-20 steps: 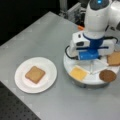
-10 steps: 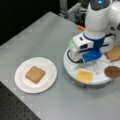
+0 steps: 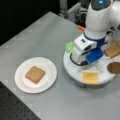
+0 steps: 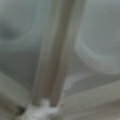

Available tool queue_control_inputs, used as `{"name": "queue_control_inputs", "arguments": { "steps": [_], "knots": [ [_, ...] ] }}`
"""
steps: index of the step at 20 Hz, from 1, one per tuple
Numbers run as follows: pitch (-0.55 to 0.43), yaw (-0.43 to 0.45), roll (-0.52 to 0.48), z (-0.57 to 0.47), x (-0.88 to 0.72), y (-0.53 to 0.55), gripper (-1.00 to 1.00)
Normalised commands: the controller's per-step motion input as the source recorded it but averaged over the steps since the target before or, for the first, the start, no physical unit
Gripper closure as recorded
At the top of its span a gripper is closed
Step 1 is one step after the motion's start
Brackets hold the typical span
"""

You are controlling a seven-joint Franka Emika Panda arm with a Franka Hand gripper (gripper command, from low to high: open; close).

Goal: Ingredient selection for cheeseburger or sandwich

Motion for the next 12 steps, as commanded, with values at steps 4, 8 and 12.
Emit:
{"name": "queue_control_inputs", "arguments": {
  "steps": [4,8,12],
  "knots": [
    [0.175,0.259,0.093,-0.44,0.26,0.08,-1.0],
    [0.16,0.132,0.078,-0.43,0.21,0.11,-1.0],
    [0.135,-0.057,0.052,-0.41,0.1,0.14,-1.0]
  ]
}}
